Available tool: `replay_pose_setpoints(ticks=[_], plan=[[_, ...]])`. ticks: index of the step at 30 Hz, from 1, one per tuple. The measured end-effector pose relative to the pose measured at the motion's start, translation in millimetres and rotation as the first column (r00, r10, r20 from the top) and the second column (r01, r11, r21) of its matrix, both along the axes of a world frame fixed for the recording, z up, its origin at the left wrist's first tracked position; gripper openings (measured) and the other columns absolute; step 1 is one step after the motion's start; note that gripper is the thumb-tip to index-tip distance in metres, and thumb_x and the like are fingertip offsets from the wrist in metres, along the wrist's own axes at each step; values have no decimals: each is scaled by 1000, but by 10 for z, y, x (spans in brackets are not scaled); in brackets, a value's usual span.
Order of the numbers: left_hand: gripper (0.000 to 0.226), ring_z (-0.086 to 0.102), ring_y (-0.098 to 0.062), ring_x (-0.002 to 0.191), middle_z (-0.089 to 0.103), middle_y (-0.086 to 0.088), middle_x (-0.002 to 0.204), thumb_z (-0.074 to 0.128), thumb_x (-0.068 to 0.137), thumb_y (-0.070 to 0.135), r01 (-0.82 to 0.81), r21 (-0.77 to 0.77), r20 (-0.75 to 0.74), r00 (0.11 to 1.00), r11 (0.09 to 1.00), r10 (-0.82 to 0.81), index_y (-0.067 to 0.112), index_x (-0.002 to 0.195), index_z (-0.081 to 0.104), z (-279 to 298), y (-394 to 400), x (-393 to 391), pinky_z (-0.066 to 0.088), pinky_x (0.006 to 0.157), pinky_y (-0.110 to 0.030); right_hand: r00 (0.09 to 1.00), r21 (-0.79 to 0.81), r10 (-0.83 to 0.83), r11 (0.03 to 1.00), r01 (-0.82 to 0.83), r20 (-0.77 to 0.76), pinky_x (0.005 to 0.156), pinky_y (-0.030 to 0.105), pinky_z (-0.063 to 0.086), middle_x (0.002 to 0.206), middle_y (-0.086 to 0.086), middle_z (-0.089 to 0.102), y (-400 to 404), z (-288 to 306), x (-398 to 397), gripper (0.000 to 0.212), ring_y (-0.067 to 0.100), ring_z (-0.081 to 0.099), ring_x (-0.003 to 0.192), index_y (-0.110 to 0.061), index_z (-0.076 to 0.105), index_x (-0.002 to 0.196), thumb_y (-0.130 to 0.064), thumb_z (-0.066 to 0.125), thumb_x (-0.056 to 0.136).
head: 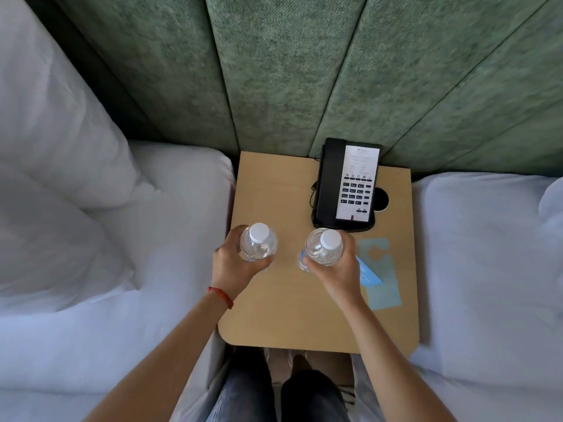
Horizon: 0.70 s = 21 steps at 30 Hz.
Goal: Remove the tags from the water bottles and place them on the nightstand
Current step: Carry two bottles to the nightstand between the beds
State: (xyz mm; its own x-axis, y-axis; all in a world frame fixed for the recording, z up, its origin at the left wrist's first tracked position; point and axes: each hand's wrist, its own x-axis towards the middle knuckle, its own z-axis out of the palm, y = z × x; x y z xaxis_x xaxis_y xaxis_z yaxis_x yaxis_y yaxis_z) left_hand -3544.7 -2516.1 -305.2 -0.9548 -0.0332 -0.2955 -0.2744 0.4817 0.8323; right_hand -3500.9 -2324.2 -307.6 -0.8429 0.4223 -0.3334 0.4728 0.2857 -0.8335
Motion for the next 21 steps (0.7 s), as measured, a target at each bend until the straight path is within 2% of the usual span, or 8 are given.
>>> replay_pose_setpoints(ticks=[5, 9, 15, 21], plan=[[67, 60, -15, 87, 62, 8, 94, 88, 53, 23, 0, -19, 39, 999, 1000, 0, 20, 110, 54, -121, -26, 51, 48, 77, -24, 999, 21, 20, 1000, -21, 34, 72, -1, 37, 96, -20, 55, 6, -157, 76, 68, -2, 54, 87, -38, 38, 107, -18, 83, 60], [67, 62, -15, 86, 61, 13, 91, 88, 52, 22, -4, -23, 46, 999, 1000, 5, 24, 109, 53, -179, -88, 122, 50, 77, -27, 999, 27, 40, 999, -41, 33, 74, 0, 37, 96, -19, 54, 45, -189, 129, 65, -9, 53, 91, -34, 41, 106, -15, 83, 60], [68, 60, -12, 80, 58, 17, 89, 88, 51, 22, 26, -21, 88, 996, 999, -24, 24, 108, 49, -175, -152, 184, 46, 70, -20, 996, 10, 67, 998, -68, 56, 69, -2, 36, 94, -22, 52, 139, -135, 155, 64, -19, 49, 89, -32, 38, 107, -20, 83, 62], [67, 58, -14, 82, 60, 9, 94, 87, 54, 18, 90, -7, 79, 993, 996, -89, 24, 108, 47, -178, -172, 275, 38, 65, -2, 994, 8, 80, 997, -81, 77, 73, 10, 39, 97, -15, 55, 137, -82, 220, 64, -3, 54, 90, -35, 36, 106, -23, 83, 64]])
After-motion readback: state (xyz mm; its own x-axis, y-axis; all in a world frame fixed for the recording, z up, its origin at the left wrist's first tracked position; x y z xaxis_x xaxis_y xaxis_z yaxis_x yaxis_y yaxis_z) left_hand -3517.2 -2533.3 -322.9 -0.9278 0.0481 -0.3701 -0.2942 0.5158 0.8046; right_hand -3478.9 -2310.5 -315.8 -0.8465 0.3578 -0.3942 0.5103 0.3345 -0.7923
